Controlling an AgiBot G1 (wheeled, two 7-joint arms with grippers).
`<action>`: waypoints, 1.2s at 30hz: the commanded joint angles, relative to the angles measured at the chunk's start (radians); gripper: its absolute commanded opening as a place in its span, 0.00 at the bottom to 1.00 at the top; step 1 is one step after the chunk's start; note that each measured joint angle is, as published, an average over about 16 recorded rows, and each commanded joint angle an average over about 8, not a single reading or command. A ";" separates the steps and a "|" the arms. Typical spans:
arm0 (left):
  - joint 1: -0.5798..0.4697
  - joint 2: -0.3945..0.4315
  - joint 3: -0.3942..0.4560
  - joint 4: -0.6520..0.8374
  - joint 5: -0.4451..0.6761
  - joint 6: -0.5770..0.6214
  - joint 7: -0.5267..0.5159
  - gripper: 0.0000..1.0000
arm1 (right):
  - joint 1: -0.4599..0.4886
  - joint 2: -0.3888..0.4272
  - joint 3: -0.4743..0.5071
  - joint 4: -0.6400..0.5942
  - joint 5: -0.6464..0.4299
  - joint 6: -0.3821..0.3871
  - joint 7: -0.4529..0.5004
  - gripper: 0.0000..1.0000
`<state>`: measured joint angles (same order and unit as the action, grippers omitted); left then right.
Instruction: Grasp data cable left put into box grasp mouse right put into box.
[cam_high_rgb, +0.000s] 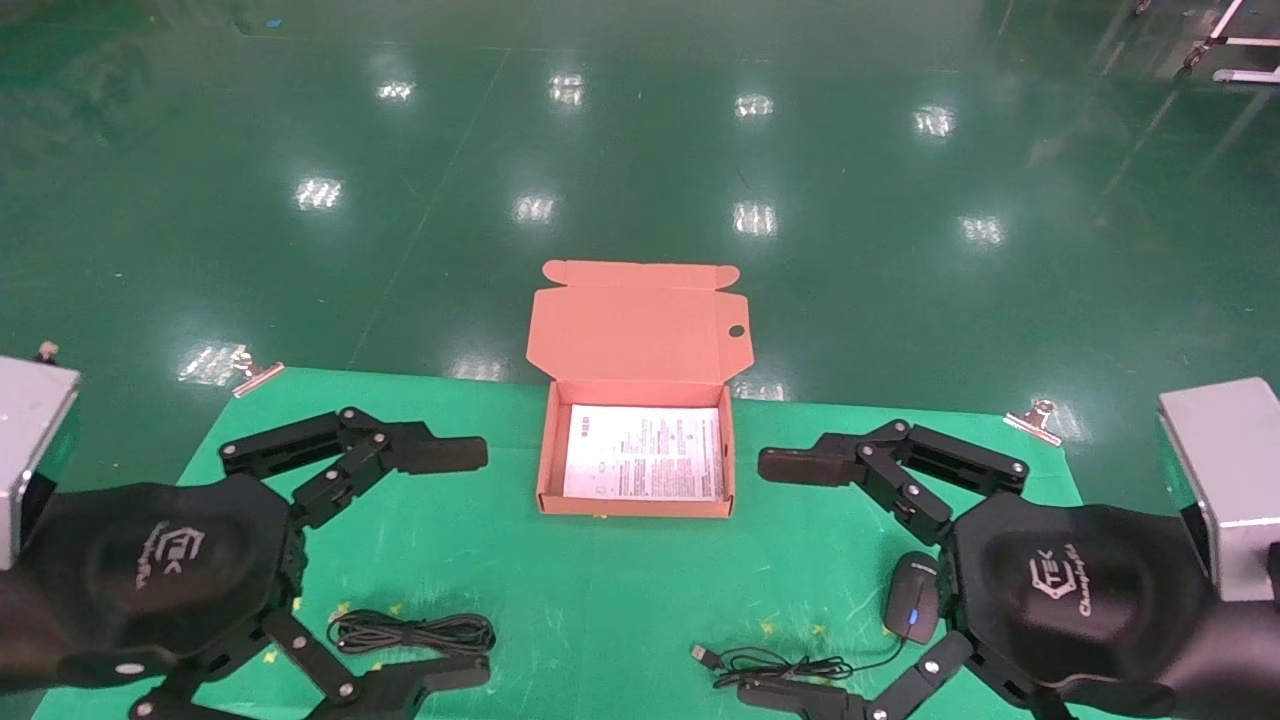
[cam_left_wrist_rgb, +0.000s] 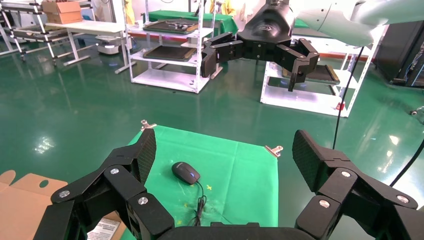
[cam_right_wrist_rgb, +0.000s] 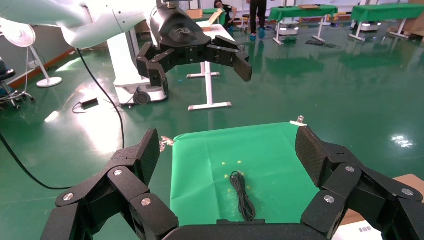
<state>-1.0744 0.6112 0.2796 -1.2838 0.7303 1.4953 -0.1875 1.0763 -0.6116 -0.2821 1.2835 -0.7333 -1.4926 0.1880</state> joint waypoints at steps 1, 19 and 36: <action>0.000 0.000 0.000 0.000 0.000 0.000 0.000 1.00 | 0.000 0.000 0.000 0.000 0.000 0.000 0.000 1.00; -0.020 0.001 0.017 -0.008 0.032 0.009 -0.006 1.00 | 0.008 0.012 -0.002 0.003 -0.024 0.001 -0.008 1.00; -0.199 0.044 0.174 0.013 0.301 0.060 -0.114 1.00 | 0.147 0.021 -0.112 0.064 -0.385 -0.029 -0.141 1.00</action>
<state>-1.2730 0.6571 0.4545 -1.2723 1.0344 1.5544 -0.2961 1.2248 -0.5926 -0.3979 1.3471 -1.1237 -1.5208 0.0409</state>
